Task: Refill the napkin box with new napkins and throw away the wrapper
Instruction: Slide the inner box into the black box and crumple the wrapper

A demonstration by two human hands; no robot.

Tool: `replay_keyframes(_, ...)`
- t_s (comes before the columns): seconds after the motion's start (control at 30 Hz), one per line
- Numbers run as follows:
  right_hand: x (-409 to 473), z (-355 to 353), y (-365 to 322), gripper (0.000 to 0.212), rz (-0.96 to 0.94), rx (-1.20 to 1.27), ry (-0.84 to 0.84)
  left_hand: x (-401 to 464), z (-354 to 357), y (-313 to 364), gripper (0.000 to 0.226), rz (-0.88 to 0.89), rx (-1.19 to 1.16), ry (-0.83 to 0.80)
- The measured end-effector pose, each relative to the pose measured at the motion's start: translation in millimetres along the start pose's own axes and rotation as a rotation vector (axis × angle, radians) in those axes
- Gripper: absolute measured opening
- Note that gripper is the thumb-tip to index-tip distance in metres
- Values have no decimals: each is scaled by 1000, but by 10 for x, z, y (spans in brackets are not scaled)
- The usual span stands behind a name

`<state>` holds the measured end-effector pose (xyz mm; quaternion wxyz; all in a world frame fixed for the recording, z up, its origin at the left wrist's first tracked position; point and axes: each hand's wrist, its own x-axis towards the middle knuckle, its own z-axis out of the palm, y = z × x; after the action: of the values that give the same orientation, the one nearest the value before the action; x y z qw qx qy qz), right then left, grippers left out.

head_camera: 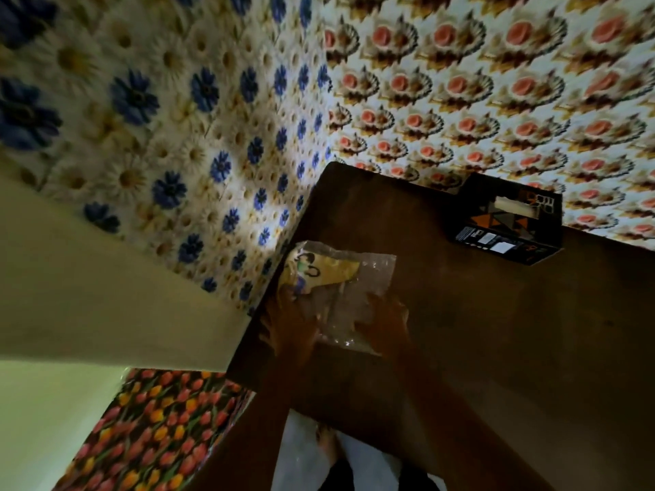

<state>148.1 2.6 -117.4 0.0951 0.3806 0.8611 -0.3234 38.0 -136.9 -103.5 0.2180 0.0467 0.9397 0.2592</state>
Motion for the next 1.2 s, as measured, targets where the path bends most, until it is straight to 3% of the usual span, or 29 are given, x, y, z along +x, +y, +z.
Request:
replay_keyframes(0.07, 41, 98, -8, 68, -66, -96, 18, 127, 50, -81, 68, 127, -89, -43)
replay_keyframes(0.17, 108, 245, 6, 49, -215, 145, 173, -7, 84, -93, 58, 409, -102, -226)
replay_keyframes(0.23, 121, 254, -5, 37, -213, 299, 227, -48, 154, -102, 65, 571, -55, -251)
replay_keyframes(0.3, 106, 143, -26, 37, -102, 352, 122, -51, 272, -172, 78, 667, 17, -211)
replay_keyframes(0.4, 134, -3, 5, 45, -47, 393, 63, -68, 364, -183, 76, 627, 92, -105)
replay_keyframes(0.47, 174, -113, 21, 40, -48, 365, 126, -66, 375, -108, 66, 567, 142, -61)
replay_keyframes(0.6, 398, -230, 28, 57, -62, 188, 299, 59, 368, -50, 46, 581, 92, -30)
replay_keyframes(0.67, 491, -236, -14, 43, -41, 167, 212, 80, 343, 3, 35, 607, 110, 88)
replay_keyframes(0.73, 537, -176, -33, 39, -85, 137, 101, 115, 314, 88, 44, 664, 96, 160)
replay_keyframes(0.83, 472, -104, 9, 42, -193, 176, 60, 249, 253, 155, 68, 683, 80, 104)
replay_keyframes(0.93, 337, -124, 105, 48, -144, 282, -29, 365, 259, 170, 77, 697, 284, -64)
replay_keyframes(1.1, 90, -11, 282, 82, -152, 386, -82, 333, 277, 193, 45, 608, 230, -28)
replay_keyframes(1.2, 70, 37, 270, 64, -242, 308, 124, 262, 328, 182, 44, 487, 105, -162)
